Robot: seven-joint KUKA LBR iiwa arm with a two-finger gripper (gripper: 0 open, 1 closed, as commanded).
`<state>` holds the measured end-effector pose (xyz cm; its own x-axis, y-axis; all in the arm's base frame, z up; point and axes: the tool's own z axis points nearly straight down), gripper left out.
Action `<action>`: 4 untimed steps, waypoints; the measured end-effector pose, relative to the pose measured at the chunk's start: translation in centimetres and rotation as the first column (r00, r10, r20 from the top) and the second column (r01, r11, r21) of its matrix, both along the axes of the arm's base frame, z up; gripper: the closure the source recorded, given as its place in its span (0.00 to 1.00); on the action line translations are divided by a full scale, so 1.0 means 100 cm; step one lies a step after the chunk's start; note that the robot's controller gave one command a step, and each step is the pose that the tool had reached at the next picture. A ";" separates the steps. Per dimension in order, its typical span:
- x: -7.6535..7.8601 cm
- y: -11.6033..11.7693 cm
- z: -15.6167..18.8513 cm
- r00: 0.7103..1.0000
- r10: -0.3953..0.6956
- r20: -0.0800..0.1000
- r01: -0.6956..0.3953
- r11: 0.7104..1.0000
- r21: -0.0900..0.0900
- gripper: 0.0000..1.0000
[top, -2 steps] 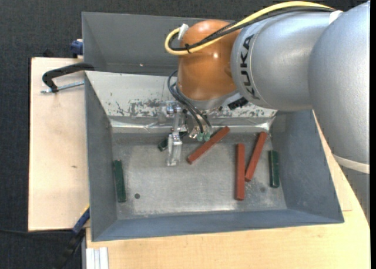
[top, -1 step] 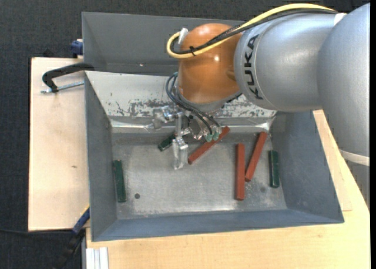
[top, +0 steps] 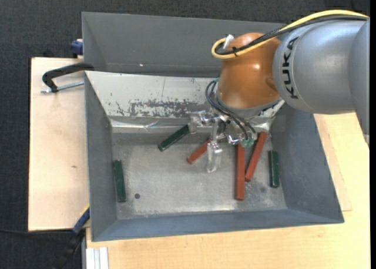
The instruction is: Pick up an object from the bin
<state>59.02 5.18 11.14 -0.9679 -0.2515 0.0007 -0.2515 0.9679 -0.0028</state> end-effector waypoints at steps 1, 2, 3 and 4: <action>0.002 0.022 -0.032 0.986 0.168 0.003 -0.168 0.986 0.003 0.00; 0.009 -0.029 -0.040 0.998 0.062 0.005 -0.062 0.998 0.004 1.00; 0.009 -0.029 -0.040 0.998 0.062 0.005 -0.062 0.998 0.004 1.00; 0.008 -0.029 -0.037 0.998 0.062 0.001 -0.062 0.998 0.005 1.00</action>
Offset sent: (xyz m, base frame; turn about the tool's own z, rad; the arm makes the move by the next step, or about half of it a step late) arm 0.0078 -0.0295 -0.0414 -0.0637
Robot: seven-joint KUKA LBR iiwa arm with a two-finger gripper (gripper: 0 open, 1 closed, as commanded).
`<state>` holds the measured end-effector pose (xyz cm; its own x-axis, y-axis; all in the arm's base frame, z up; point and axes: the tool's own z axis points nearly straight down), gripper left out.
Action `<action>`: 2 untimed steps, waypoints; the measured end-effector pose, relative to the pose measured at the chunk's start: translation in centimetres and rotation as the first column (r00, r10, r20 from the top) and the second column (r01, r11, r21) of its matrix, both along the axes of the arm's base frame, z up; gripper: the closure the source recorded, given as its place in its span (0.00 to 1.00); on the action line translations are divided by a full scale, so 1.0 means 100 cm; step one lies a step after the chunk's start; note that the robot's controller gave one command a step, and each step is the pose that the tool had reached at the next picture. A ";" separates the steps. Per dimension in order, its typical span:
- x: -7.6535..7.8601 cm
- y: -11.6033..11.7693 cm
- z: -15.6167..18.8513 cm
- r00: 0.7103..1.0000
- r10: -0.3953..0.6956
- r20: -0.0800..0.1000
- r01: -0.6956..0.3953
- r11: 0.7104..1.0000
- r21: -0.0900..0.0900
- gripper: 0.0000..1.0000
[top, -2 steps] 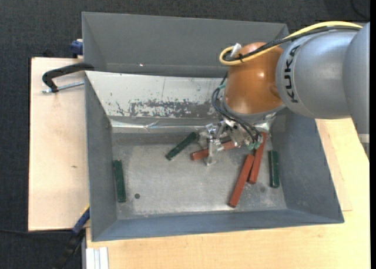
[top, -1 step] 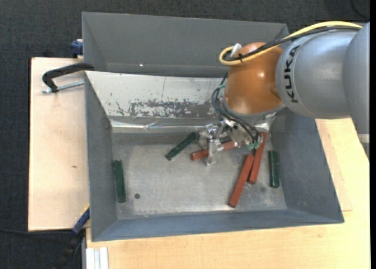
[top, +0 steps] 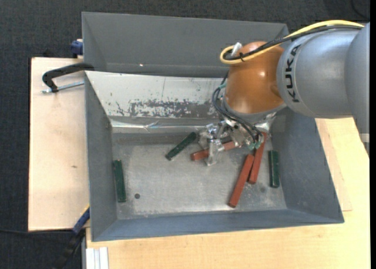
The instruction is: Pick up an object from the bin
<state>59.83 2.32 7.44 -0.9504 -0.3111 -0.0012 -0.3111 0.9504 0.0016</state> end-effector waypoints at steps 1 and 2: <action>0.000 0.000 0.015 1.000 0.000 0.000 0.000 1.000 0.000 1.00; 0.001 0.001 0.029 1.000 0.000 0.005 0.000 1.000 0.000 1.00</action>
Offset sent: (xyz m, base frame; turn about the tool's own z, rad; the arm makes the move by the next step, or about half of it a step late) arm -0.0001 -0.0001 0.0459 0.0000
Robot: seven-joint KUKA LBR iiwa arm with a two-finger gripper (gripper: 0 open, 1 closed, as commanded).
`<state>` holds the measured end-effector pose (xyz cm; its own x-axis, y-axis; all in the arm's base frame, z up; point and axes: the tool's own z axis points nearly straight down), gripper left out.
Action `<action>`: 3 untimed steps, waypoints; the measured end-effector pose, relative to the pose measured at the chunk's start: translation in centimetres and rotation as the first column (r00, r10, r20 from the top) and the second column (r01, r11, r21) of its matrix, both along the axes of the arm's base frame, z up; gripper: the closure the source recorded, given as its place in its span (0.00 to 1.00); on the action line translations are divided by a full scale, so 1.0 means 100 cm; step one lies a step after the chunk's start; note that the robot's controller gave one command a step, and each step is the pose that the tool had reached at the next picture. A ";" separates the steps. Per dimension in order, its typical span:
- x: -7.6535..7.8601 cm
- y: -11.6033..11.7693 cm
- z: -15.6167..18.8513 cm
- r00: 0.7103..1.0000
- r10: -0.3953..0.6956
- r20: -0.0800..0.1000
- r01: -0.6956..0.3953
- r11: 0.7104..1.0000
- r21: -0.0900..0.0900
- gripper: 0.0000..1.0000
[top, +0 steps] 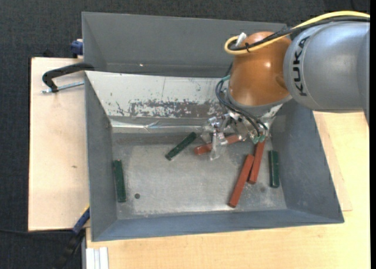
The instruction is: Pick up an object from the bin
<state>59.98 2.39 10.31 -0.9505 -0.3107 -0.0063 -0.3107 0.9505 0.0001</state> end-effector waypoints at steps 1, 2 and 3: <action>0.000 0.000 0.011 1.000 0.000 -0.001 0.000 1.000 0.000 1.00; 0.001 0.001 0.031 1.000 -0.001 0.001 0.001 1.000 0.000 1.00; 0.001 0.001 0.033 1.000 -0.001 0.002 0.001 1.000 0.000 1.00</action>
Offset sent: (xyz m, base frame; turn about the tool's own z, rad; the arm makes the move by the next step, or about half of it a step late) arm -0.0001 0.0000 0.0302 0.0000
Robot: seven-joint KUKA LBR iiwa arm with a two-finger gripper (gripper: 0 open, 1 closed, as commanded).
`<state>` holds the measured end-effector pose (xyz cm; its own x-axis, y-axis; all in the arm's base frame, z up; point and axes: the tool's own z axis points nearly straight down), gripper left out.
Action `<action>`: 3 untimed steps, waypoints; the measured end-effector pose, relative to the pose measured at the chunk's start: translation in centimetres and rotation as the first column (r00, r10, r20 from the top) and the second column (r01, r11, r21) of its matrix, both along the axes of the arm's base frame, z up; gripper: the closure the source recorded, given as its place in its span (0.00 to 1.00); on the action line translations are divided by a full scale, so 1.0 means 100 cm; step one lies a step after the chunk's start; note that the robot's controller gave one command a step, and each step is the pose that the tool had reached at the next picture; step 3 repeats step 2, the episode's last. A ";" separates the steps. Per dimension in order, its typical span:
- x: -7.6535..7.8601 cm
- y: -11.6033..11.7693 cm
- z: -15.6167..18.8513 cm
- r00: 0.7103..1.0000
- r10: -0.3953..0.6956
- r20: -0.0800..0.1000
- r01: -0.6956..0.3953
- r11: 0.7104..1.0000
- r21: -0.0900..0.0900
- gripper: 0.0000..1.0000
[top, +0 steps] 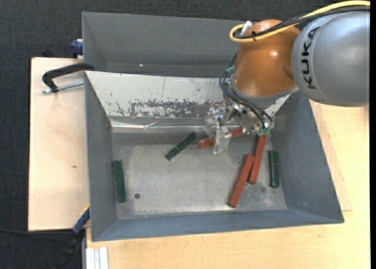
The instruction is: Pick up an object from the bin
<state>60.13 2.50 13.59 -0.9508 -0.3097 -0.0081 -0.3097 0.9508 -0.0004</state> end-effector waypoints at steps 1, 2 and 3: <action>-0.001 0.000 0.002 1.000 0.000 -0.004 0.000 1.000 0.000 1.00; -0.002 0.000 0.018 1.000 0.000 -0.009 0.000 1.000 0.000 1.00; -0.002 0.000 0.018 1.000 0.000 -0.009 0.000 1.000 0.000 1.00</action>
Offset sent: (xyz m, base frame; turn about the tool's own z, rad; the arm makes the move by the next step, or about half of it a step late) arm 0.0000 0.0001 0.0253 0.0000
